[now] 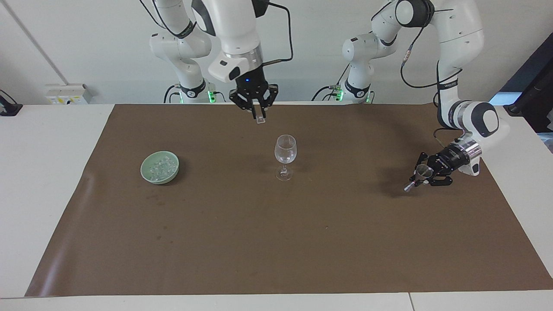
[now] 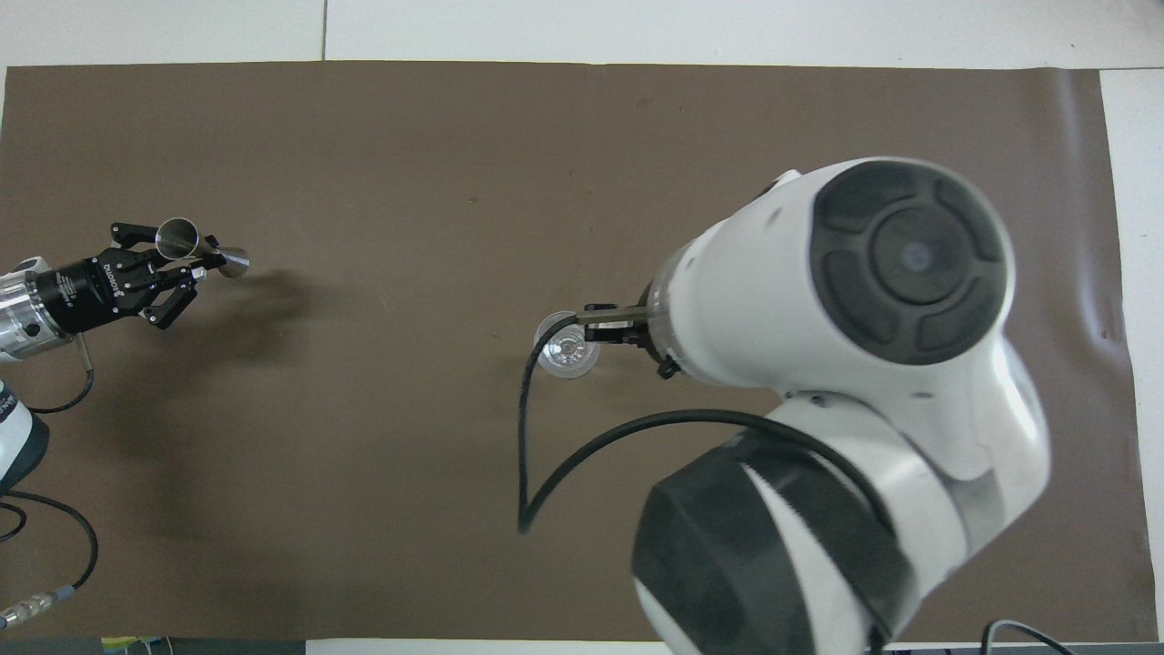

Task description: Pour wine and add ice with both arms

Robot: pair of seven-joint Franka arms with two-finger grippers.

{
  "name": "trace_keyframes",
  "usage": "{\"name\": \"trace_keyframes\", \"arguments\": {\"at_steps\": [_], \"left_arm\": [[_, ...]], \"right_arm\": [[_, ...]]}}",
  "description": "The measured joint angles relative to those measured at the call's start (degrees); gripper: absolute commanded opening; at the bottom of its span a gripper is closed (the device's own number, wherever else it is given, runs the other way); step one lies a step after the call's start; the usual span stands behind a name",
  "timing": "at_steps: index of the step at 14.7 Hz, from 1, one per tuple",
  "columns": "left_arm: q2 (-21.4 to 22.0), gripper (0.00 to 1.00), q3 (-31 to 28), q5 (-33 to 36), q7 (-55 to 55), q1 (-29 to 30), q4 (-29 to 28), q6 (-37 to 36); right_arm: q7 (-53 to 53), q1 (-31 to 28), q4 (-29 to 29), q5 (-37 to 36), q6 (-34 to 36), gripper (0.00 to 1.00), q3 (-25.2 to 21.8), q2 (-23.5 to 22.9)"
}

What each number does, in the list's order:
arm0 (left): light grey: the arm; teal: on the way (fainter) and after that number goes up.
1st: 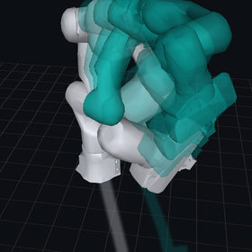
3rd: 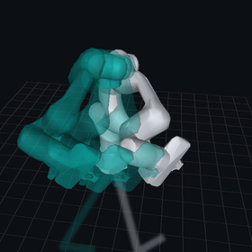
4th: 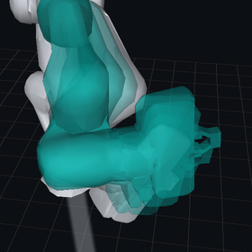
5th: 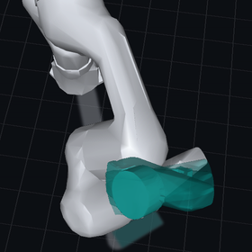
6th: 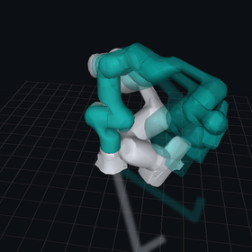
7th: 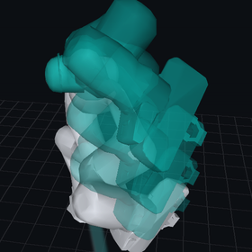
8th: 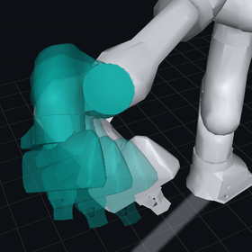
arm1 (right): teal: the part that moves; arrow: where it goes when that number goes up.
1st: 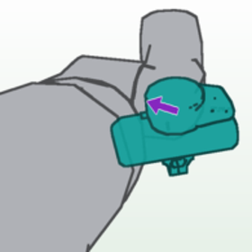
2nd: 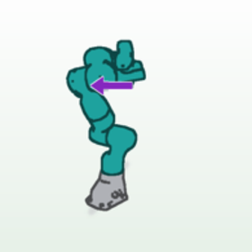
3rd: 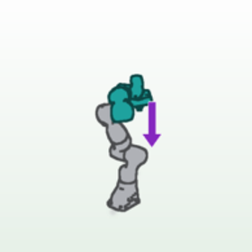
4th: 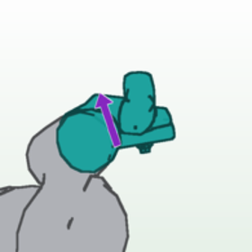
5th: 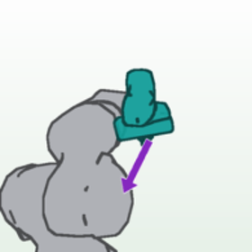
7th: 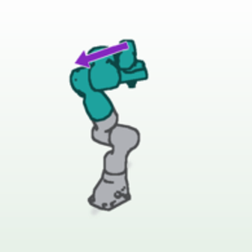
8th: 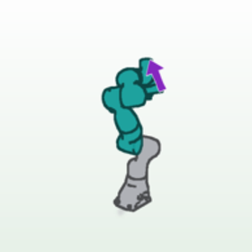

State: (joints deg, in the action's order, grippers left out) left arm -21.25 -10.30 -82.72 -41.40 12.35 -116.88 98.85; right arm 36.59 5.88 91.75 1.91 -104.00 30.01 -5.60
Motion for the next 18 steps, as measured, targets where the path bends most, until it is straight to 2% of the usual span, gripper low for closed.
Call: {"name": "trace_keyframes", "arguments": {"at_steps": [3,9,10,11,13,16,17,18], "left_arm": [[-2.02,0.0,0.08,-1.64,2.2,1.63,-1.33,-0.83],[-3.08,0.0,0.09,-3.25,8.14,3.03,-5.31,-0.86],[-3.08,0.08,0.09,-3.29,8.81,3.24,-5.84,-0.87],[-3.08,0.97,0.09,-3.32,9.13,3.53,-6.22,-0.87],[-3.04,1.0,0.06,-3.37,9.35,3.92,-6.41,-1.13],[-2.82,1.0,0.04,-2.52,9.89,3.93,-6.29,-1.7],[-2.67,1.0,0.0,-0.24,10.22,3.93,-5.81,-1.71],[-2.49,1.0,-0.09,3.23,10.38,3.95,-4.85,-1.69]], "right_arm": [[3.95,4.47,0.38,-3.32,-2.67,0.0,0.15,-4.01],[4.09,4.45,3.39,-3.87,-9.84,0.0,0.0,-5.48],[4.09,4.41,3.73,-3.87,-10.03,0.0,-0.02,-5.57],[4.09,4.35,4.1,-3.88,-10.5,0.0,-0.05,-5.66],[4.09,4.34,4.96,-3.88,-11.05,0.03,-0.06,-5.82],[4.09,4.34,5.75,-3.88,-11.27,0.25,-0.06,-5.83],[4.09,4.34,5.79,-3.88,-11.27,0.41,-0.06,-5.83],[4.09,4.34,5.78,-3.88,-11.27,0.49,-0.06,-5.82]]}}
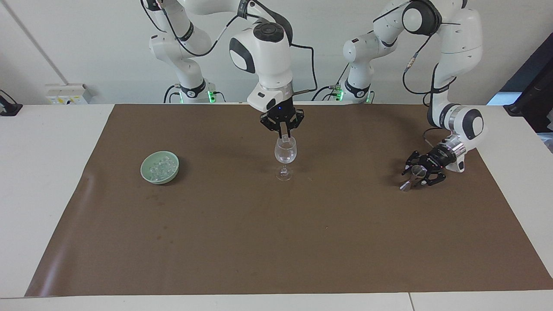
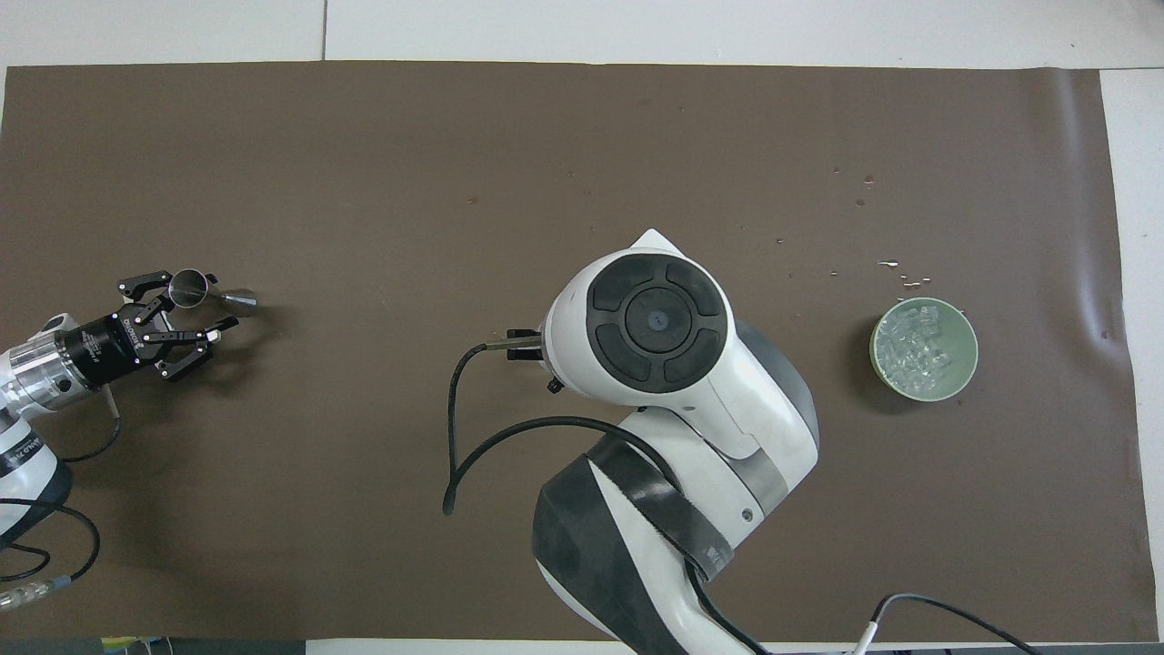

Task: Pour wine and add ice with both arms
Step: 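Set the jigger on the table while the right gripper withdraws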

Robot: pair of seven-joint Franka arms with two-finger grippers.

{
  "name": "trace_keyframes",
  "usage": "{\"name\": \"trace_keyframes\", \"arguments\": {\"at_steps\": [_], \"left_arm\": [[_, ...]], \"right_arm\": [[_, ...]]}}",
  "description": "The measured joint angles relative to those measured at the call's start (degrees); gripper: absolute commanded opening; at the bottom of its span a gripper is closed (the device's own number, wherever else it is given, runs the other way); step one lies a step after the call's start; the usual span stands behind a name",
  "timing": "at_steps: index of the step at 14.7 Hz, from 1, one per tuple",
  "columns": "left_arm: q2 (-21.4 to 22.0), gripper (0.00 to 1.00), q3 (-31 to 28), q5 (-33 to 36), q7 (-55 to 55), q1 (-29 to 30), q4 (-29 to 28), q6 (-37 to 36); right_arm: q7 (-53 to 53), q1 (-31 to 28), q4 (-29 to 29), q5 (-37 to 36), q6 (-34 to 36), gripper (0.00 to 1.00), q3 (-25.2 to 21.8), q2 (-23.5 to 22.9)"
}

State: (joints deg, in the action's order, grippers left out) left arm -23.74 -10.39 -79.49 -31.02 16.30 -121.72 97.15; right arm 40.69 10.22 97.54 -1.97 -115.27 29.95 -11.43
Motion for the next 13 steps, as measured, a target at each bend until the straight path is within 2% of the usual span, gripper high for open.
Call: {"name": "trace_keyframes", "arguments": {"at_steps": [1,2,3,6,9,13], "left_arm": [[0.21,1.0,-0.16,3.65,0.02,0.07,1.4,0.02],[0.48,1.0,-0.37,7.32,0.02,0.4,3.11,0.04],[0.71,1.0,-0.64,11.09,0.01,0.87,4.85,0.04],[1.19,1.0,-0.87,23.16,0.11,1.42,11.45,0.0],[1.4,1.0,-0.57,32.63,0.11,-0.5,18.54,-0.02],[3.7,1.0,-0.38,43.7,3.34,-5.41,24.74,0.01]], "right_arm": [[0.0,-0.01,0.0,0.0,0.0,0.66,0.0,0.0],[0.0,-0.03,-0.04,0.0,0.0,0.93,0.0,0.0],[0.0,-0.07,-0.16,-0.07,0.03,1.0,-0.01,0.01],[0.0,-0.12,-1.97,-1.76,1.42,1.0,-0.07,0.07],[0.0,-0.78,-5.67,-3.24,5.81,1.0,-0.31,0.2],[-4.76,-6.04,-7.68,-5.16,13.4,1.0,-0.45,2.19]]}}
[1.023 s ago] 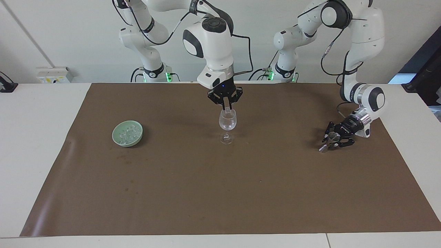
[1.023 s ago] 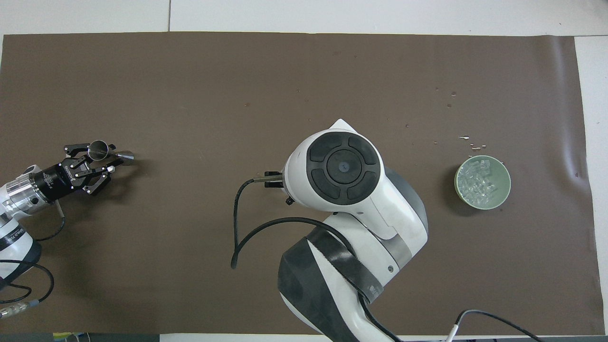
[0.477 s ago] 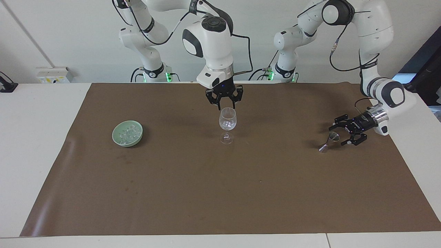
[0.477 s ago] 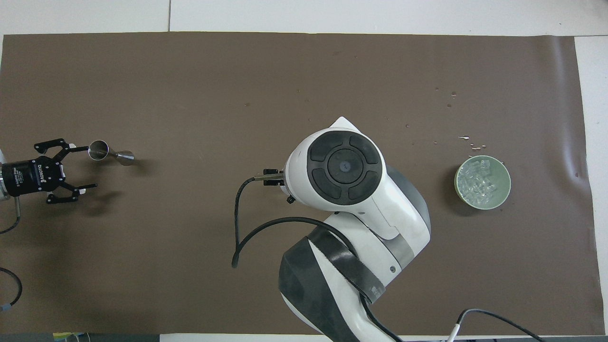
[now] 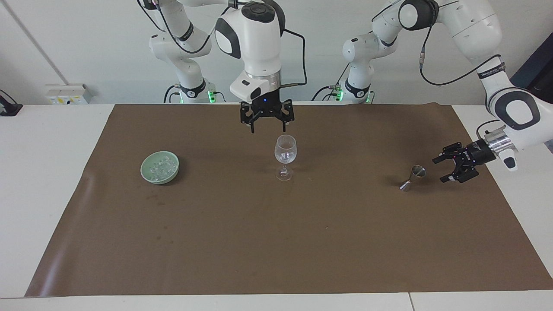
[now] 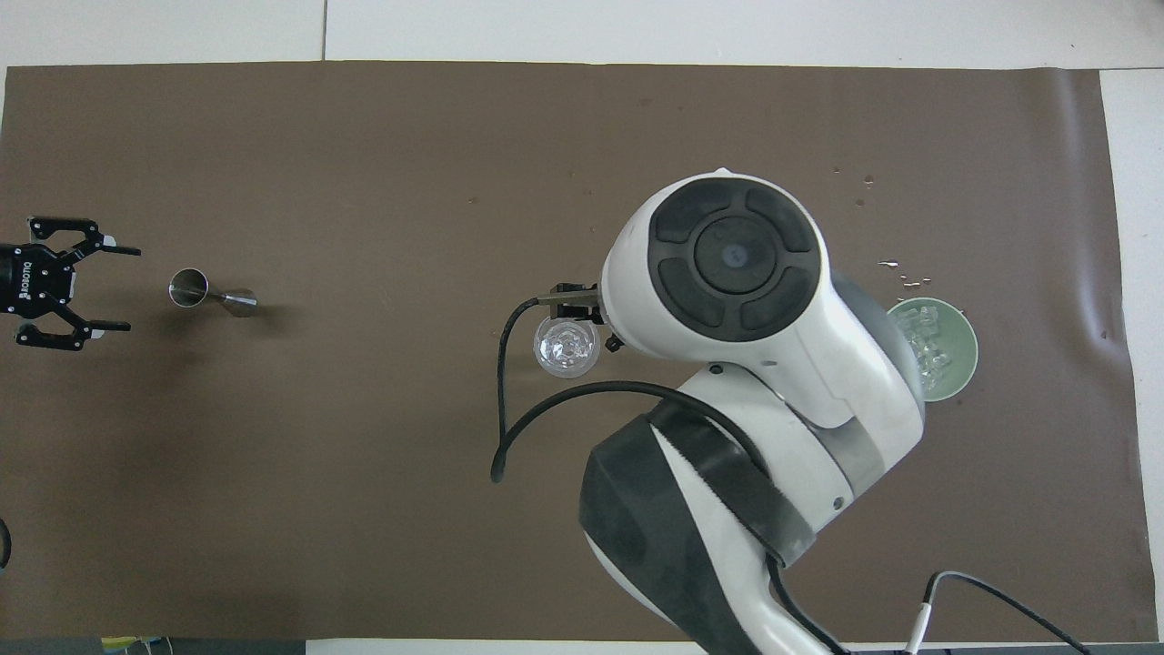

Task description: Pour wine and add ice with both arms

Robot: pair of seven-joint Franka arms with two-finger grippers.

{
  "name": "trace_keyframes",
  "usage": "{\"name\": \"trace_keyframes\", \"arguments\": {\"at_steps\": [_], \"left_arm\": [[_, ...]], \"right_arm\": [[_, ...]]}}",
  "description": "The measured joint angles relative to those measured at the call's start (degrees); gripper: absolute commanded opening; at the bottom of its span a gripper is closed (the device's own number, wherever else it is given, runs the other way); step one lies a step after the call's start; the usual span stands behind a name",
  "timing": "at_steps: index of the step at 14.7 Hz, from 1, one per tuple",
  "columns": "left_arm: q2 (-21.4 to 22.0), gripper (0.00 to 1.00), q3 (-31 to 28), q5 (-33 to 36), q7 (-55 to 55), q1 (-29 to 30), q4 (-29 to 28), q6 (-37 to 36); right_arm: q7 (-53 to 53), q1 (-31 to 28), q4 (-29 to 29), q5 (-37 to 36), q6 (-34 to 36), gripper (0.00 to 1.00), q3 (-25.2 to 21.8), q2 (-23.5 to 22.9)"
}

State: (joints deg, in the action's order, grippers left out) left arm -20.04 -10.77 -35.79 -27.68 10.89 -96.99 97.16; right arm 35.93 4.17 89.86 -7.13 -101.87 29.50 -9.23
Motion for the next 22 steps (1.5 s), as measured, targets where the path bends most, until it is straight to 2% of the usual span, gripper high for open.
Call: {"name": "trace_keyframes", "arguments": {"at_steps": [2,5,9,12,15,17,19,22], "left_arm": [[2.65,1.0,0.05,5.28,6.4,-2.5,1.13,0.3],[5.5,1.0,0.12,8.42,12.01,-4.36,2.98,0.28],[9.5,1.0,0.42,18.47,15.28,-9.52,3.81,0.28],[11.96,1.0,0.62,25.53,19.87,-14.66,3.86,0.31],[14.21,1.0,1.03,28.8,25.33,-16.72,3.89,0.31],[15.7,1.0,2.73,30.65,27.17,-16.34,3.89,0.29],[17.18,1.0,5.99,32.55,27.42,-15.04,3.9,-0.13],[18.9,1.0,8.95,33.25,27.46,-13.22,3.9,-2.19]], "right_arm": [[-3.45,-5.06,-0.01,-0.02,4.37,1.0,-0.05,2.38],[-8.25,-13.15,-0.03,0.0,10.01,1.0,-0.13,5.76],[-15.6,-19.77,-0.03,0.15,13.13,1.0,-1.8,8.71],[-22.17,-18.6,-0.08,1.55,15.53,1.0,-9.03,10.95],[-31.88,-12.73,-0.19,5.77,20.16,1.0,-23.36,12.84],[-37.0,-11.16,-0.25,6.94,21.89,1.0,-29.59,13.67],[-38.22,-10.48,-0.22,6.99,23.1,1.0,-31.32,14.26],[-38.22,-9.39,1.81,6.99,22.05,1.0,-31.13,15.38]]}}
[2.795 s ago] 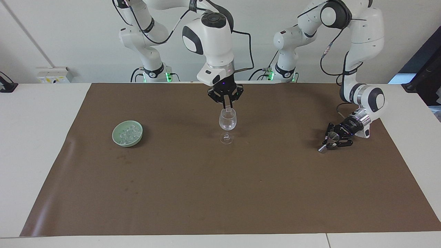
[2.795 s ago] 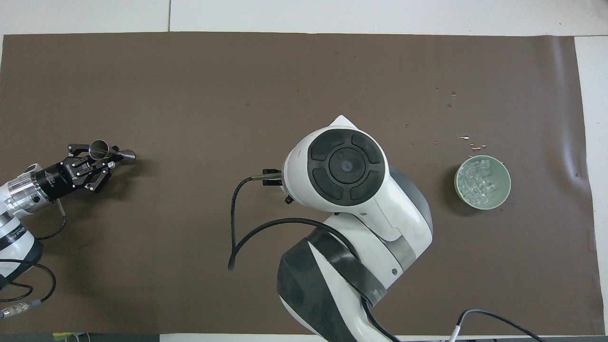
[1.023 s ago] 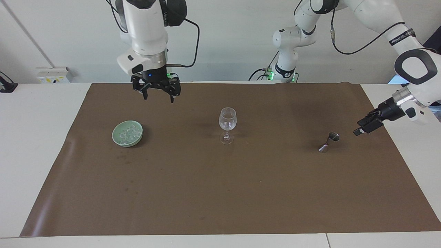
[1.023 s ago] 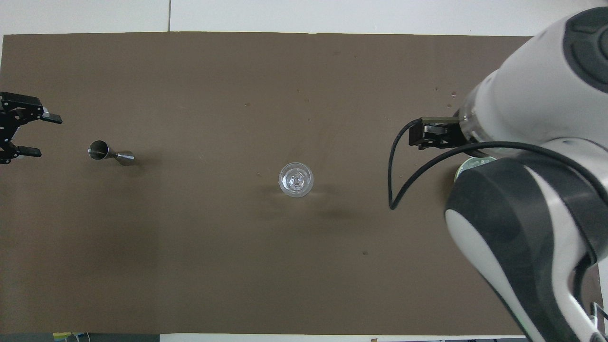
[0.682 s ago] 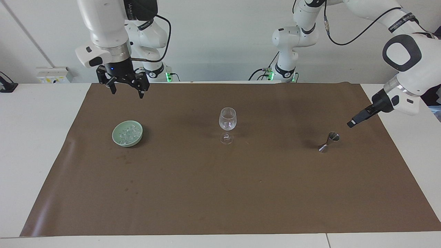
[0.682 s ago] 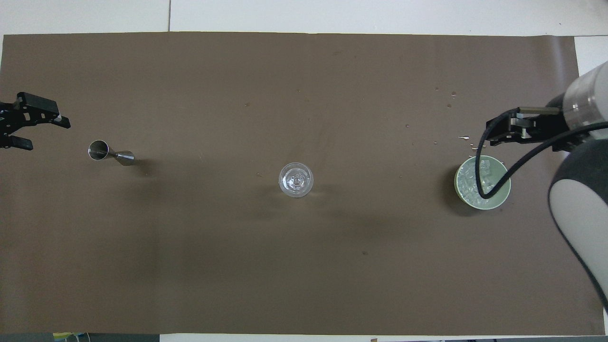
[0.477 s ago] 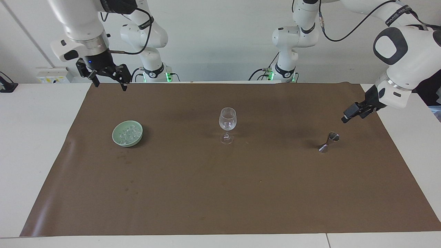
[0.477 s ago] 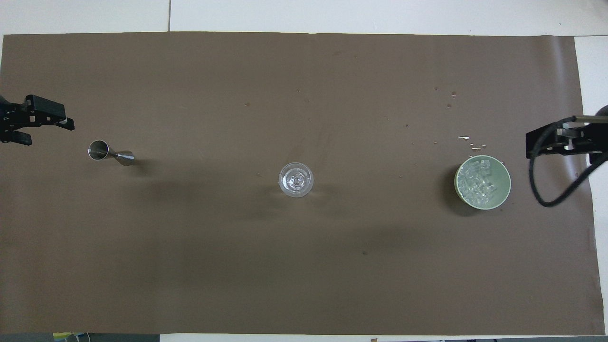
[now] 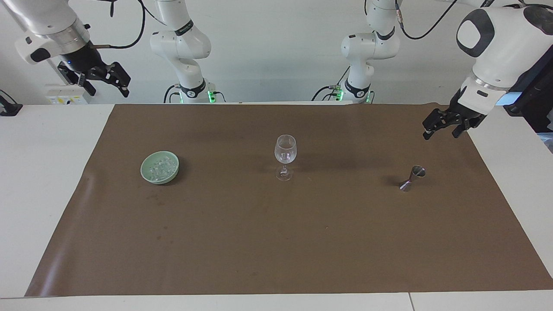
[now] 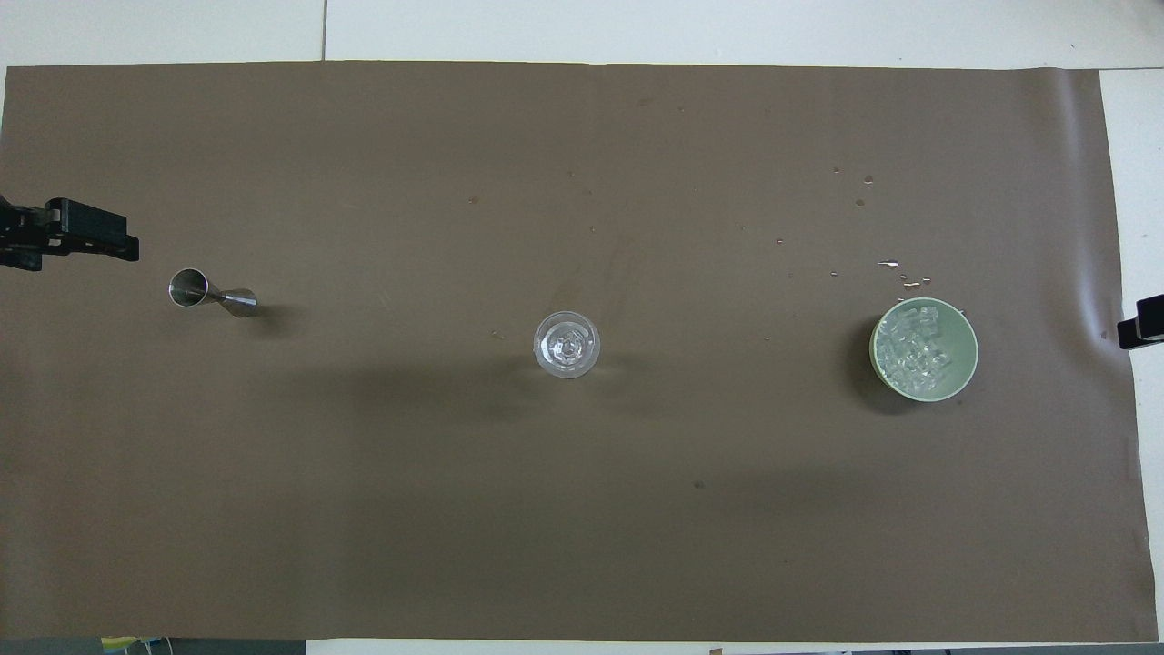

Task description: Pour wine and add ice with both arms

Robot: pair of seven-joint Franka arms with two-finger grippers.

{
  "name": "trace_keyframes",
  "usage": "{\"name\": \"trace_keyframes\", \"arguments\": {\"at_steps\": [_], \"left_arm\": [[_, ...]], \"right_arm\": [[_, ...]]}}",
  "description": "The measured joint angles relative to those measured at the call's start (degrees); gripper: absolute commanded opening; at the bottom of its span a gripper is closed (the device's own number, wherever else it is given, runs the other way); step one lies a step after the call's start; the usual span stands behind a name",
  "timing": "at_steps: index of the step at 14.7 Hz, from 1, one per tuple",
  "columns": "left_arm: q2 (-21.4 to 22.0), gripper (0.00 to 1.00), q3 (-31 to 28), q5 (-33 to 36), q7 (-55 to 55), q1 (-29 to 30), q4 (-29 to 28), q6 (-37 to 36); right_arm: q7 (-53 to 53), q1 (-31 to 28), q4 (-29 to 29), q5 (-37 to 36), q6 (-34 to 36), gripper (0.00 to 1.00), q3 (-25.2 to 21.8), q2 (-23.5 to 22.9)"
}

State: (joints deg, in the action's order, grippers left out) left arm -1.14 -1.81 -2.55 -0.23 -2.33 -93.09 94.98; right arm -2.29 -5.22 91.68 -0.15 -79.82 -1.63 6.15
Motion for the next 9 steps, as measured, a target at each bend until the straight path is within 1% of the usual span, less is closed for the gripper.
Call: {"name": "trace_keyframes", "arguments": {"at_steps": [3,9], "left_arm": [[1.65,1.0,0.88,0.01,0.27,0.9,0.0,-2.75],[2.36,1.0,1.9,0.32,0.85,1.21,-0.09,-5.02]], "right_arm": [[0.01,0.25,2.51,0.0,-2.4,1.0,0.03,0.72],[-0.89,0.26,2.43,-0.01,-1.76,1.0,-0.89,1.98]]}}
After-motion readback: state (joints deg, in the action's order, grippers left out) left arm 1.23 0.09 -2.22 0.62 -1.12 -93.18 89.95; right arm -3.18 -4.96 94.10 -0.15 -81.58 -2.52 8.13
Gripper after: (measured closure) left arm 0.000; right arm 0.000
